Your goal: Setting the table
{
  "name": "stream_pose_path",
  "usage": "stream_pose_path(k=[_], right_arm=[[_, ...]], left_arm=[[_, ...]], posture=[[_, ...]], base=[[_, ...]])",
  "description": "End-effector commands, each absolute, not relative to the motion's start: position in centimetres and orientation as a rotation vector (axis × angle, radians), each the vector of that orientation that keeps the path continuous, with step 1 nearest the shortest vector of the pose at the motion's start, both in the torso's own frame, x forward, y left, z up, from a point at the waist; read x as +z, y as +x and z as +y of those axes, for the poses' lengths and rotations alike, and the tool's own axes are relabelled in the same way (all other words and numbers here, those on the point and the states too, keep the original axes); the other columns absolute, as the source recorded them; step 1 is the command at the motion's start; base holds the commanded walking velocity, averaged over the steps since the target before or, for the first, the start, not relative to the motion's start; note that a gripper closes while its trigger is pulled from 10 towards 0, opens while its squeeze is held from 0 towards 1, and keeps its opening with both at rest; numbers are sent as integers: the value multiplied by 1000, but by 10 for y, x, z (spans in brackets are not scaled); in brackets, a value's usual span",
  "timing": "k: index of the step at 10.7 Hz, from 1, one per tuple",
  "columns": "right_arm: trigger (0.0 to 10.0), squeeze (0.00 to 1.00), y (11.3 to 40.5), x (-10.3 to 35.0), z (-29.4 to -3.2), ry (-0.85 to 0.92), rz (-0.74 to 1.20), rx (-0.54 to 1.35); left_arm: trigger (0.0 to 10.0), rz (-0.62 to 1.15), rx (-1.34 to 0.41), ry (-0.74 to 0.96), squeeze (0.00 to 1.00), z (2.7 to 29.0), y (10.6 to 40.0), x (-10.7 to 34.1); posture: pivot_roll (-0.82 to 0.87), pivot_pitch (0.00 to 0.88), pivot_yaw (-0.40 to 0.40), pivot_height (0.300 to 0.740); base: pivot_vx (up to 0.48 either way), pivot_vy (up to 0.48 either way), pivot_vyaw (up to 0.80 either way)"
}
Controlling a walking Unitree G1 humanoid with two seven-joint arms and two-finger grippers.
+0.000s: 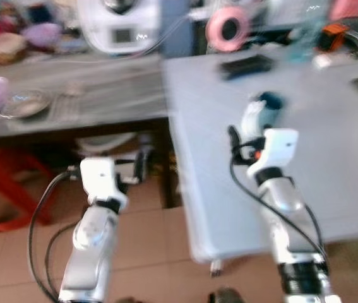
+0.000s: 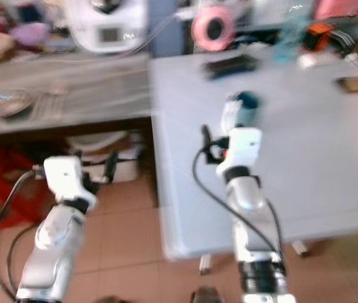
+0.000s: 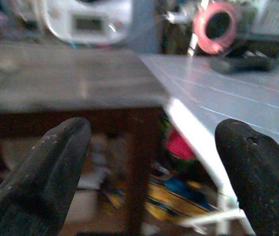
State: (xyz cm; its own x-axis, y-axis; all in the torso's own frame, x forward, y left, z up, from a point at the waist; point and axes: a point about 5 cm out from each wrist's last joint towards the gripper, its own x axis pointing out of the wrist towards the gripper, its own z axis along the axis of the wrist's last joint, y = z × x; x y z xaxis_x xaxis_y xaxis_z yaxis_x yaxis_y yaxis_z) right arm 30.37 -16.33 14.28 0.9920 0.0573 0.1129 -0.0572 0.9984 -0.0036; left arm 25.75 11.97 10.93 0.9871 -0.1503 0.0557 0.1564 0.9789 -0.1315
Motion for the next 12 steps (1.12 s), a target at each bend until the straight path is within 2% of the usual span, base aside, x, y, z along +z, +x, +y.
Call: stream_pose_path(k=[1,4,9,10,11,12], right_arm=[[10000,0,305,147,-154,18,-125,87],[10000,0,298,134,-154,29,-73,84],[10000,0,300,127,-152,22,-15,94],[7686,0,303,128,-152,18,-10,89],[2902,0,309,131,-155,28,-6,64],[2549,0,313,135,-156,29,-5,50]], left_arm=[[10000,-48,-128,-111,0,130,255,111],[10000,1,-83,-93,0,140,244,104],[10000,19,-64,-70,0,145,241,104],[10000,29,-62,-65,0,145,241,103],[10000,46,-49,-57,0,146,241,102],[10000,49,-49,-56,0,146,241,102]], posture=[[-45,114,47,740],[-27,143,57,740],[-14,163,63,740],[-14,166,63,740],[-13,169,62,740],[-12,171,59,740]], base=[[307,-364,0],[0,0,0],[0,0,0],[0,0,0],[0,0,0],[0,0,0]])
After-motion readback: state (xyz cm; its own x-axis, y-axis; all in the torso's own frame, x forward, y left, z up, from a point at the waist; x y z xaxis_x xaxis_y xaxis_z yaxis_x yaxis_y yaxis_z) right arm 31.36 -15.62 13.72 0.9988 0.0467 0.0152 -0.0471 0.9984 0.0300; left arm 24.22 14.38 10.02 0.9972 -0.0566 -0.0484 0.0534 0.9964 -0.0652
